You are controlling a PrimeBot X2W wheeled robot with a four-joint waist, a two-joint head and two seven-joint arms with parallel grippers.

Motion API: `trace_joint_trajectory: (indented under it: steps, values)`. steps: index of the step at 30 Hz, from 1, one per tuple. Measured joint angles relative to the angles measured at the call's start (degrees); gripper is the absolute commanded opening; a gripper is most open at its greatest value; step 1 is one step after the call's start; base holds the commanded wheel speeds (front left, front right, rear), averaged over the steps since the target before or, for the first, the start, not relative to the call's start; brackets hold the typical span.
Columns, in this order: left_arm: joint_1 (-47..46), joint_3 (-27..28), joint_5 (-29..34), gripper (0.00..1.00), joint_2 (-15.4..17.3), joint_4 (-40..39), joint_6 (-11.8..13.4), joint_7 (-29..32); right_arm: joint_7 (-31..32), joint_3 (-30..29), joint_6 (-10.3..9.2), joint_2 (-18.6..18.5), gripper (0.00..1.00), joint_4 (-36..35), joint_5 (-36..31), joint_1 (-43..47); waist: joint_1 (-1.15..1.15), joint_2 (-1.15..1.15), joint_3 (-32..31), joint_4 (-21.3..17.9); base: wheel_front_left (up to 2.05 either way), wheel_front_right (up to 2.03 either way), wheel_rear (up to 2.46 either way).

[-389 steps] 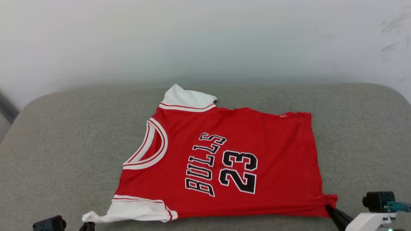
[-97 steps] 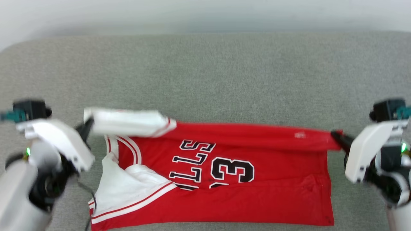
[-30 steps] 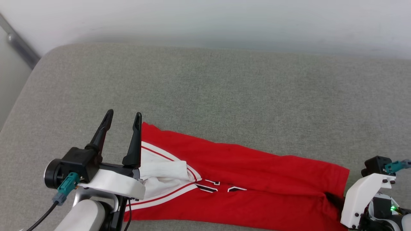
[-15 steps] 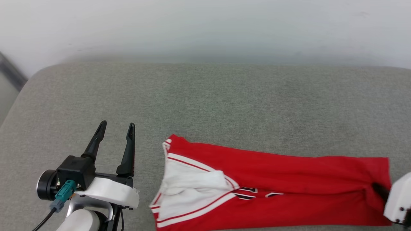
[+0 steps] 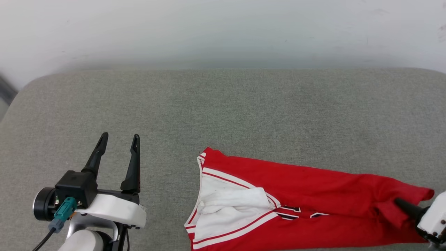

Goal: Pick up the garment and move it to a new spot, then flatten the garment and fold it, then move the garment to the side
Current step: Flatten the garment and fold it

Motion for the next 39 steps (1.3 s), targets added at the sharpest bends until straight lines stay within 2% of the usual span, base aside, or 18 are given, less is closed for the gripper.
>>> trace_joint_trajectory:
  steps: [4, 6, 10, 15, 19, 23, 30, 31, 32, 33, 34, 39]
  values:
    - [0.01, -0.52, -0.08, 1.00, -0.13, -0.34, 0.00, 0.36, 2.29, 2.27, 0.00, 0.82, 0.00, 0.77, 7.76, -0.03, 0.00, 0.00, -0.26, 0.67, 0.00, 0.00, 0.00]
    - [-0.02, -0.92, -0.14, 1.00, -0.37, -0.31, -0.08, 0.56, 2.12, 5.12, 0.00, 0.85, 0.00, 2.92, 14.78, -0.08, 0.00, 0.00, -0.38, 1.21, 0.00, 0.00, 0.00]
    - [-0.27, -1.54, -0.20, 1.00, -0.79, -0.09, -0.36, 1.01, -0.78, 13.01, 0.00, 1.02, 0.00, 6.99, 26.44, -0.81, 0.00, 0.00, -0.29, 2.14, 0.00, 0.00, 0.00]
    - [-1.32, -2.42, -0.25, 1.00, -1.34, 0.18, -1.10, 1.25, -5.95, 22.81, 0.00, 1.04, 0.00, 11.56, 36.13, -4.22, 0.00, 0.00, 0.07, 3.54, 0.00, 0.00, 0.00]
    - [-2.23, -2.96, -0.25, 1.00, -1.87, 0.63, -1.38, 1.24, -10.11, 30.60, 0.00, 1.03, 0.00, 13.90, 40.72, -6.94, 0.00, 0.00, 0.41, 4.99, 0.00, 0.00, 0.00]
    - [-2.60, -3.18, -0.33, 1.00, -2.15, 1.26, -1.83, 1.00, -13.03, 37.78, 0.00, 1.05, 0.00, 16.02, 42.31, -9.15, 0.00, 0.00, 1.12, 6.34, 0.00, 0.00, 0.00]
    - [-3.73, -3.47, -0.36, 1.00, -3.20, 1.98, -2.26, 0.38, -17.60, 46.28, 0.00, 1.05, 0.00, 21.54, 39.79, -12.95, 0.00, 0.00, 3.27, 7.75, 0.00, 0.00, 0.00]
    - [-4.00, -3.57, -0.35, 1.00, -3.32, 2.11, -2.29, 0.23, -18.30, 47.03, 0.00, 1.08, 0.07, 22.21, 39.38, -13.47, 0.00, 0.00, 3.63, 7.91, 0.00, 0.00, 0.00]
    - [-4.36, -3.65, -0.34, 1.00, -3.44, 2.25, -2.38, 0.04, -18.91, 47.66, 0.00, 1.08, 0.27, 22.90, 39.00, -14.01, 0.00, 0.00, 3.99, 8.08, 0.00, 0.00, 0.00]
    - [-4.69, -3.70, -0.33, 1.00, -3.52, 2.44, -2.60, -0.03, -19.53, 48.31, 0.00, 1.08, 0.56, 23.57, 38.11, -14.54, 0.00, 0.00, 4.31, 8.27, 0.00, 0.00, 0.00]
    - [-4.91, -3.77, -0.33, 1.00, -3.64, 2.72, -2.75, -0.07, -20.29, 48.79, 0.00, 1.08, 1.00, 24.14, 37.21, -14.97, 0.00, 0.00, 4.53, 8.48, 0.00, 0.00, 0.00]
    - [-5.05, -3.72, -0.34, 1.00, -3.77, 3.68, -2.86, -0.58, -21.64, 51.99, 0.00, 0.55, 1.00, 24.42, 34.92, -16.57, 0.00, 0.00, 4.52, 8.91, 0.00, 0.00, 0.00]
